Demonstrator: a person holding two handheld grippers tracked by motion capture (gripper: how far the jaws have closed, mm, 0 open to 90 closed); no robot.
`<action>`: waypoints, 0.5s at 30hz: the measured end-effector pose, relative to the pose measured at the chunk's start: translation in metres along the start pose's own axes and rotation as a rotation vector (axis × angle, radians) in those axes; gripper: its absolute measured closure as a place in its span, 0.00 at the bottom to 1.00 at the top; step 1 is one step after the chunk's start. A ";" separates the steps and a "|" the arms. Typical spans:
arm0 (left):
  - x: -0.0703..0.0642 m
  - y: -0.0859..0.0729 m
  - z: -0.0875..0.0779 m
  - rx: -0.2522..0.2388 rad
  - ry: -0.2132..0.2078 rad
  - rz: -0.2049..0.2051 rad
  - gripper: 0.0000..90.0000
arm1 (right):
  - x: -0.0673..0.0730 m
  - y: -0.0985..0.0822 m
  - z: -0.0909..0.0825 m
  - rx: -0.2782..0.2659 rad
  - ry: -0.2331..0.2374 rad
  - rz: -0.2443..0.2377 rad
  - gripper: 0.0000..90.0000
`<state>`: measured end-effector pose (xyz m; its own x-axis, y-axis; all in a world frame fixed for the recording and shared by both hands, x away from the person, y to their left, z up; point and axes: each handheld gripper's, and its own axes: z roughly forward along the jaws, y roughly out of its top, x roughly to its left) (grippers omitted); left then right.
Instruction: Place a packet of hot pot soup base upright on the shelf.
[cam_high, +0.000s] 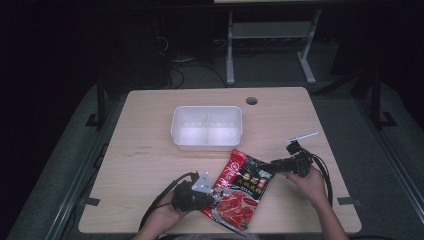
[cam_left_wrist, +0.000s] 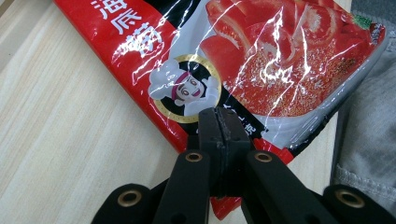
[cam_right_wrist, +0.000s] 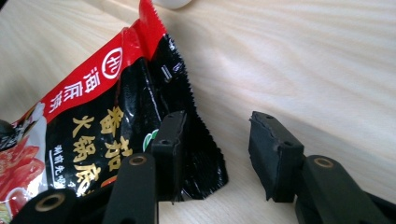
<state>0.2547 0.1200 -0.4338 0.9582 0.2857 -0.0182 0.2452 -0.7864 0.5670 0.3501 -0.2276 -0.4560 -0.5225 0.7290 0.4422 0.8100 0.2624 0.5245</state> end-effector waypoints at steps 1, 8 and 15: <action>0.000 0.000 0.000 -0.002 0.000 0.000 1.00 | 0.000 0.000 0.000 0.000 0.000 0.000 0.63; 0.000 0.000 0.000 -0.002 0.009 -0.001 0.98 | 0.004 0.002 0.004 0.002 0.044 -0.019 0.86; 0.001 0.000 -0.003 -0.004 0.017 -0.009 0.91 | 0.010 0.003 -0.001 -0.011 0.064 -0.048 0.99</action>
<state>0.2554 0.1221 -0.4319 0.9533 0.3019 -0.0088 0.2529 -0.7818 0.5699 0.3468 -0.2200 -0.4497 -0.5767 0.6740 0.4617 0.7809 0.2887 0.5540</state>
